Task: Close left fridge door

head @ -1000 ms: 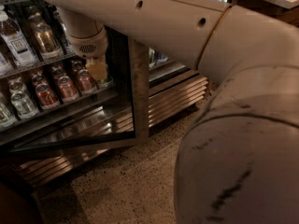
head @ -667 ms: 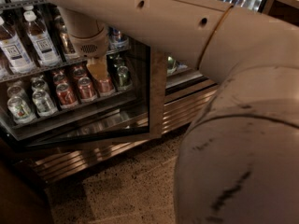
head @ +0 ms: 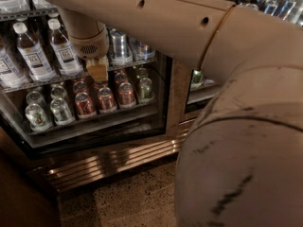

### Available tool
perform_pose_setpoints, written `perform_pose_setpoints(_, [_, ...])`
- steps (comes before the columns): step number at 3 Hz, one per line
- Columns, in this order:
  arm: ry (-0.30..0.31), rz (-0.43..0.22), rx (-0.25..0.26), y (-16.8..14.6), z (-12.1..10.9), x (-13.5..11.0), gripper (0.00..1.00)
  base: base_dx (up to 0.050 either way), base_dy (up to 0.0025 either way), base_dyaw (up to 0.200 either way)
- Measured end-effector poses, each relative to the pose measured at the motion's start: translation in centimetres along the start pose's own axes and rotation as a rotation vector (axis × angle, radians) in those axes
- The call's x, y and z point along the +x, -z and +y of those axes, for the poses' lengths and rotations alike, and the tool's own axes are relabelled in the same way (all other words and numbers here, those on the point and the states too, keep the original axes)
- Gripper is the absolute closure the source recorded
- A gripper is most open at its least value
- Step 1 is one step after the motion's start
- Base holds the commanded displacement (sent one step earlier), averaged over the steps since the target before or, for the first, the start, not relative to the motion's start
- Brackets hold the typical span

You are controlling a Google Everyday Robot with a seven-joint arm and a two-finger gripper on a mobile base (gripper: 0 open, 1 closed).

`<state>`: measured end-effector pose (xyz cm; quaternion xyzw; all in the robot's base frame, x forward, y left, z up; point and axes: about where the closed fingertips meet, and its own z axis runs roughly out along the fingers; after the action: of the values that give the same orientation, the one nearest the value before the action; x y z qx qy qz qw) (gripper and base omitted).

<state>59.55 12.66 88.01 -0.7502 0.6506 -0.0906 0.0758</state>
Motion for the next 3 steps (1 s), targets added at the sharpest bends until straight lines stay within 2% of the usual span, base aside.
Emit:
perform_pose_setpoints(1, [0.000, 0.000, 0.000, 0.00, 0.00, 0.00, 1.00, 0.049, 0.00000, 0.000])
perform_pose_setpoints(2, [0.000, 0.000, 0.000, 0.00, 0.00, 0.00, 1.00, 0.043, 0.00213, 0.098])
perform_pose_setpoints(3, [0.000, -0.001, 0.003, 0.01, 0.03, 0.01, 1.00, 0.000, 0.00000, 0.000])
